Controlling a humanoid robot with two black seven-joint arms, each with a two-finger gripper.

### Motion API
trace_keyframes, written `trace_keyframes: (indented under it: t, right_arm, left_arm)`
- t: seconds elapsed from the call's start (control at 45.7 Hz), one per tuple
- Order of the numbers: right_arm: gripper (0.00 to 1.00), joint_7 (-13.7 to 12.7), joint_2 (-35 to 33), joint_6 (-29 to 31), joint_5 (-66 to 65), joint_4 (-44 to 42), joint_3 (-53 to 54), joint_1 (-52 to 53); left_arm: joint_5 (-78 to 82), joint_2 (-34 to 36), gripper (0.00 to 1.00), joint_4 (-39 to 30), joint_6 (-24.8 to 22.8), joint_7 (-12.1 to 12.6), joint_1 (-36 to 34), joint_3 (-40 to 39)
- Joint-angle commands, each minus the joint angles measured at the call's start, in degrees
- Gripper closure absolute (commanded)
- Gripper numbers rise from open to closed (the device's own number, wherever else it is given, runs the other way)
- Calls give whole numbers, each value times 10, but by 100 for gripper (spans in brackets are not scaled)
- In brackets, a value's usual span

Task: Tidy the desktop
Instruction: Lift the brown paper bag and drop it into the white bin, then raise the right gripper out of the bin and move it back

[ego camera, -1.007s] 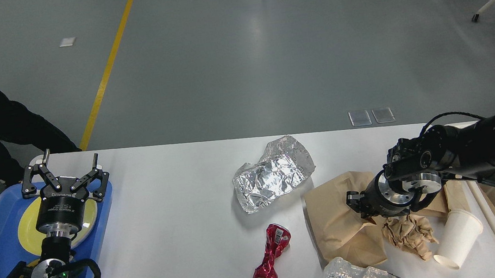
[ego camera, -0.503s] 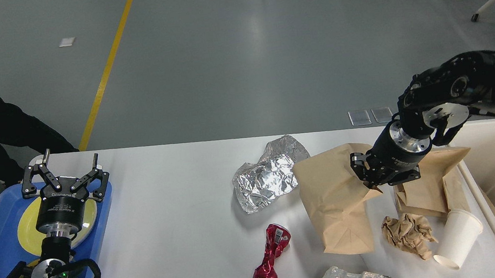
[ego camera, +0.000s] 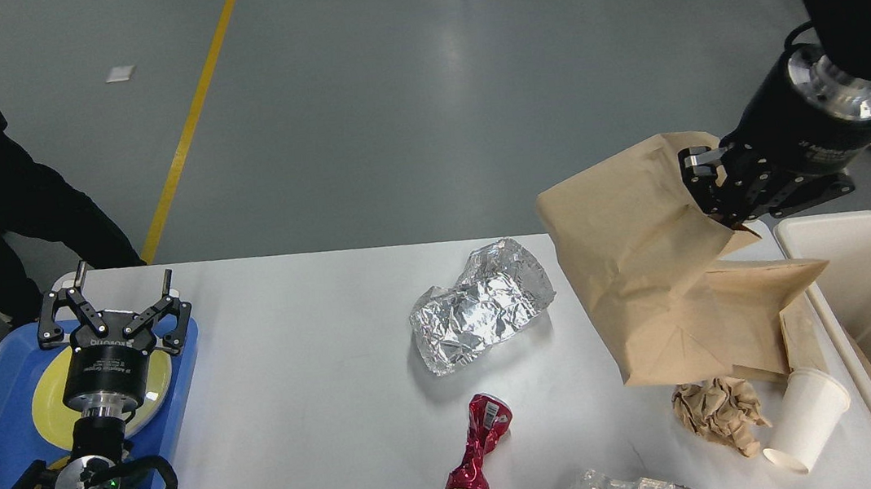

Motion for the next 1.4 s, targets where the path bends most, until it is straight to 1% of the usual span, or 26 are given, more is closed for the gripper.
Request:
trace_keyframes:
  t: [0.0,0.197,0.328,0.416,0.503,0.635,0.722,0.766,0.832,0.919,1.094,1.16,1.226,1.379]
  right_arm:
    - [100,0,-2,3,-1,43,-42,57]
    - [100,3,-11,-13,0,38,-106,59]
    - [100,7,-22,-64,0,32,-160,34]
    - [100,7,-37,-112,-5,18,-200,3]
    - [100,6,-95,-146,-12,-31,-231,-47]
    - [100,3,-188,-157,-43,-158,-228,-163]
    - [100,4,-251,-175,-49,-225,-194,-235]
    - [100,4,-280,-199,-50,-247,-169,-278]
    - [100,4,-302,-247,-50,-278,-126,-362]
    - [100,5,-305,-307,-47,-332,-66,-495]
    - [100,7,-293,-331,-40,-468,86,-713]
    - [100,6,-267,-336,-40,-525,142,-795]
    - [100,6,-233,-343,-40,-600,194,-876]
    - [100,7,-124,-347,-39,-797,282,-1035]
  left_arm:
    - [0,1,4,0,0,0,0,0]
    - [0,0,4,0,0,0,0,0]
    - [0,0,4,1,0,0,0,0]
    - [0,0,4,1,0,0,0,0]
    - [0,0,4,1,0,0,0,0]
    - [0,1,4,1,0,0,0,0]
    - [0,0,4,1,0,0,0,0]
    - [0,1,4,1,0,0,0,0]
    - [0,0,4,1,0,0,0,0]
    - [0,1,4,1,0,0,0,0]
    - [0,0,4,1,0,0,0,0]
    - [0,1,4,1,0,0,0,0]
    - [0,0,4,1,0,0,0,0]
    - [0,0,4,1,0,0,0,0]
